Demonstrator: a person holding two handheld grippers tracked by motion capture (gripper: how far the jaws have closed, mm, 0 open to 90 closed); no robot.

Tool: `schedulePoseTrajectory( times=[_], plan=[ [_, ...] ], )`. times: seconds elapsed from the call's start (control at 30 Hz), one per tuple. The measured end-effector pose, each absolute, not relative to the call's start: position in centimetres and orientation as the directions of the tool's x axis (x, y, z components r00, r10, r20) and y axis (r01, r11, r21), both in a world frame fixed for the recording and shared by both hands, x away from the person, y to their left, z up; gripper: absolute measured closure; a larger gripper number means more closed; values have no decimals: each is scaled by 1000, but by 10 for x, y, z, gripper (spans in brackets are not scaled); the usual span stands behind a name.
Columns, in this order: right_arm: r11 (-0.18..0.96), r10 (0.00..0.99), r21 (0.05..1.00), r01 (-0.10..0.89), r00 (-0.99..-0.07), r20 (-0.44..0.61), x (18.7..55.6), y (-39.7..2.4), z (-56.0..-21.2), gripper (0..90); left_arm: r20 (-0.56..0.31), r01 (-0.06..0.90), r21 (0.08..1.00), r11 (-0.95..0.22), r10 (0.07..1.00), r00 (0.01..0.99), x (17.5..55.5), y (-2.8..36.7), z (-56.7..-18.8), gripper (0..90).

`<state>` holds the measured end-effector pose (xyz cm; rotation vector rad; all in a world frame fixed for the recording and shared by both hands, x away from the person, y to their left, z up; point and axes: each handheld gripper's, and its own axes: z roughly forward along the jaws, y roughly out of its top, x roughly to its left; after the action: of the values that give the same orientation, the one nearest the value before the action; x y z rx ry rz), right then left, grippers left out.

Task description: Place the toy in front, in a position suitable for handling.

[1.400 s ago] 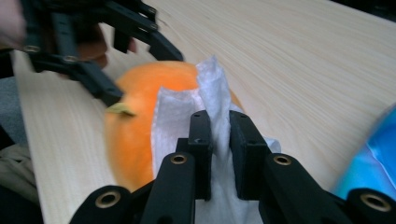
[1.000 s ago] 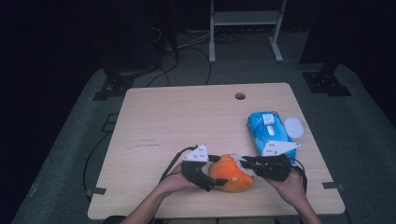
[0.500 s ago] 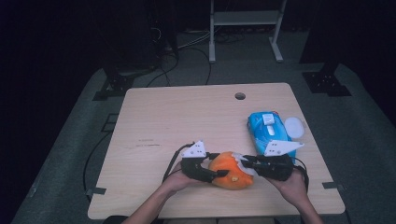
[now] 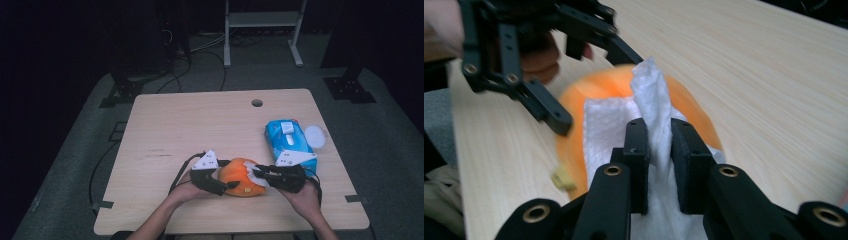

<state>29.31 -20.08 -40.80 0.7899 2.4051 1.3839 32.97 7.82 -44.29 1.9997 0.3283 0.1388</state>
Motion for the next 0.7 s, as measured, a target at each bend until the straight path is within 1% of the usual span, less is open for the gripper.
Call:
schedulePoseTrajectory(
  times=[0.17, 0.23, 0.37, 0.47, 0.5, 0.57, 0.67, 0.7],
  plan=[
    [410, 635, 817, 404, -770, 62, 299, -218, -420, 772, -119, 240, 890, -387, 311, 943, 337, 90, -448, 233],
    [385, 627, 825, 414, -773, 96, 297, -220, -420, 772, -138, 257, 890, -377, 314, 939, 338, 91, -449, 231],
    [344, 558, 870, 353, -822, 113, 289, -207, -406, 772, -130, 250, 891, -378, 316, 940, 337, 87, -449, 228],
    [399, 541, 862, 313, -839, 54, 284, -194, -405, 766, -136, 257, 888, -381, 317, 939, 337, 88, -450, 225],
    [402, 541, 859, 317, -839, 56, 284, -193, -407, 767, -136, 257, 889, -379, 316, 939, 337, 89, -450, 225],
    [390, 549, 855, 342, -832, 82, 288, -198, -409, 768, -133, 255, 888, -382, 316, 939, 336, 88, -450, 225],
    [402, 610, 828, 391, -789, 76, 295, -207, -416, 769, -133, 252, 889, -381, 311, 941, 336, 88, -450, 224],
    [393, 624, 821, 413, -776, 92, 298, -211, -419, 769, -135, 251, 890, -382, 305, 943, 335, 88, -450, 224]
  ],
)
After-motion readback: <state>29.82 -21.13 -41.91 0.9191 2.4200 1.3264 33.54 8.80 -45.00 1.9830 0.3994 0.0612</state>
